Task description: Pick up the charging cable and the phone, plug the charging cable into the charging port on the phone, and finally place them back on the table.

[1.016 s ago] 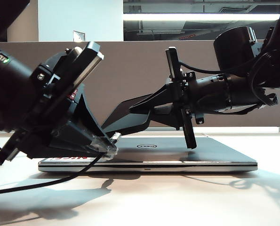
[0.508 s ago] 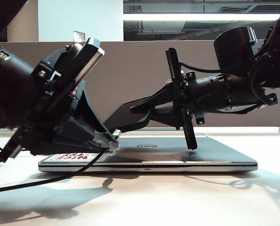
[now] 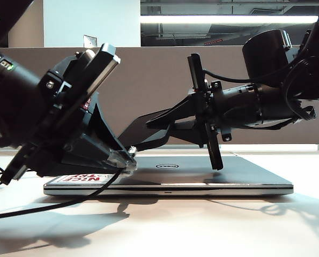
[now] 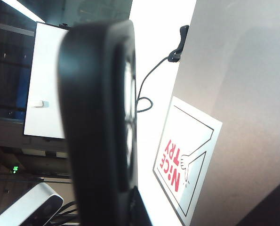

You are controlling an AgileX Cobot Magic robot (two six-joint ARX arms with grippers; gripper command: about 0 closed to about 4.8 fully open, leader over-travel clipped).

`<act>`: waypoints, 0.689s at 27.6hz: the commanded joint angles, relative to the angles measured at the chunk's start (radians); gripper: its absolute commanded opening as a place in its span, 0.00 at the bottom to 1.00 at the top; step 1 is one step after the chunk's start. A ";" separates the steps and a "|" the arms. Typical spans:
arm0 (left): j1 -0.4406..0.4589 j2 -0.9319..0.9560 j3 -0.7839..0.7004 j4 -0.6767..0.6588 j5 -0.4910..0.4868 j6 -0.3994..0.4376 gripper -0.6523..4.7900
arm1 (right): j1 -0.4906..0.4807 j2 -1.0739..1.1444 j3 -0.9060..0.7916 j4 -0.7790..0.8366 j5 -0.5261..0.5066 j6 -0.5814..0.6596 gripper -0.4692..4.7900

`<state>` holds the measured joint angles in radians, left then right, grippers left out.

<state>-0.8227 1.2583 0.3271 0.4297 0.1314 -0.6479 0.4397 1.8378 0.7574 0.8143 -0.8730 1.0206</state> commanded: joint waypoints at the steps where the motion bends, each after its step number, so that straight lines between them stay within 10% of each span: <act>1: -0.001 -0.005 0.008 0.050 -0.007 0.005 0.29 | 0.005 -0.010 0.005 0.029 -0.035 -0.008 0.08; 13: -0.001 -0.121 0.008 0.023 -0.007 0.032 0.52 | -0.050 -0.060 0.006 0.016 -0.021 -0.006 0.08; 15: 0.000 -0.159 0.008 0.008 -0.007 0.065 0.46 | -0.083 -0.095 0.006 -0.037 -0.023 -0.008 0.08; 17: 0.000 -0.189 0.008 -0.005 -0.007 0.101 0.11 | -0.121 -0.135 0.005 -0.081 -0.024 -0.014 0.08; 19: 0.000 -0.206 0.009 -0.006 -0.007 0.123 0.11 | -0.144 -0.164 0.005 -0.123 -0.024 -0.044 0.08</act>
<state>-0.8223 1.0664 0.3332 0.4213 0.1223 -0.5655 0.3065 1.7035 0.7555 0.6956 -0.8867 1.0069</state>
